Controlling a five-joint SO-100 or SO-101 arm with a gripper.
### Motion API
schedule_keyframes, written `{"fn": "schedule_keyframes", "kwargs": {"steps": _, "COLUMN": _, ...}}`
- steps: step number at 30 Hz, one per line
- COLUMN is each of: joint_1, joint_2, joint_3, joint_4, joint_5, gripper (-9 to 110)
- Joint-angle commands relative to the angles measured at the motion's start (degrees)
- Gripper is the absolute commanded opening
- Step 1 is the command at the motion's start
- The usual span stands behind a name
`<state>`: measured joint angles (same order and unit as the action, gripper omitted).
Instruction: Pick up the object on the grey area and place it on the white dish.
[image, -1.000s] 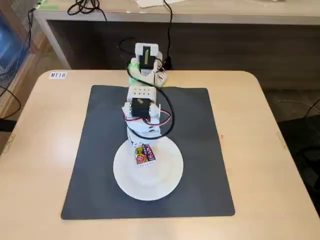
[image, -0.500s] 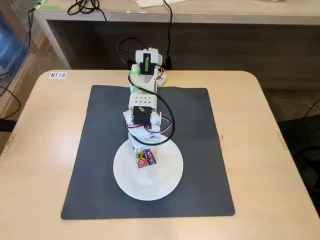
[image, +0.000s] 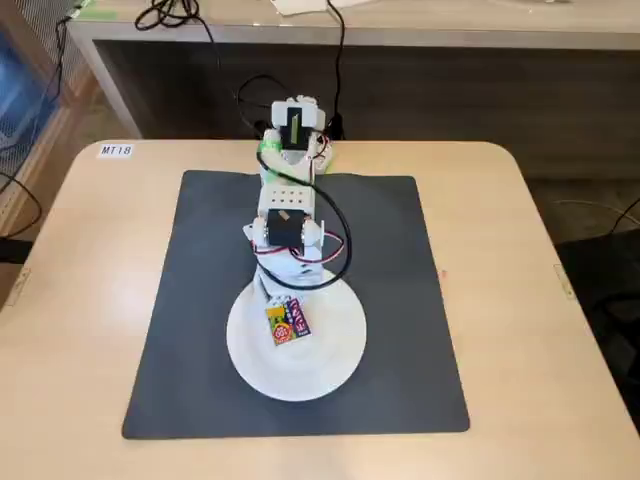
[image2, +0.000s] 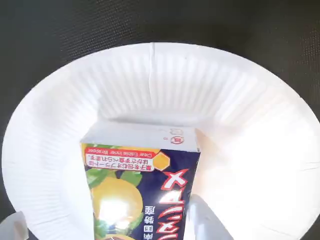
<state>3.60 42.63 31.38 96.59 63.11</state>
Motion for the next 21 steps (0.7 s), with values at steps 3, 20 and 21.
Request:
{"fn": "schedule_keyframes", "kwargs": {"steps": 3, "joint_1": -0.88, "joint_2": 7.03, "joint_3": -3.16, "joint_4": 0.35, "joint_5": -2.55, "gripper": 39}}
{"fn": "schedule_keyframes", "kwargs": {"steps": 20, "joint_1": -4.48, "joint_2": 27.51, "joint_3": -13.1, "joint_4": 0.53, "joint_5": -67.94, "gripper": 0}}
{"fn": "schedule_keyframes", "kwargs": {"steps": 21, "joint_1": -5.54, "joint_2": 29.44, "joint_3": -12.57, "joint_4": 0.62, "joint_5": -72.77, "gripper": 0}}
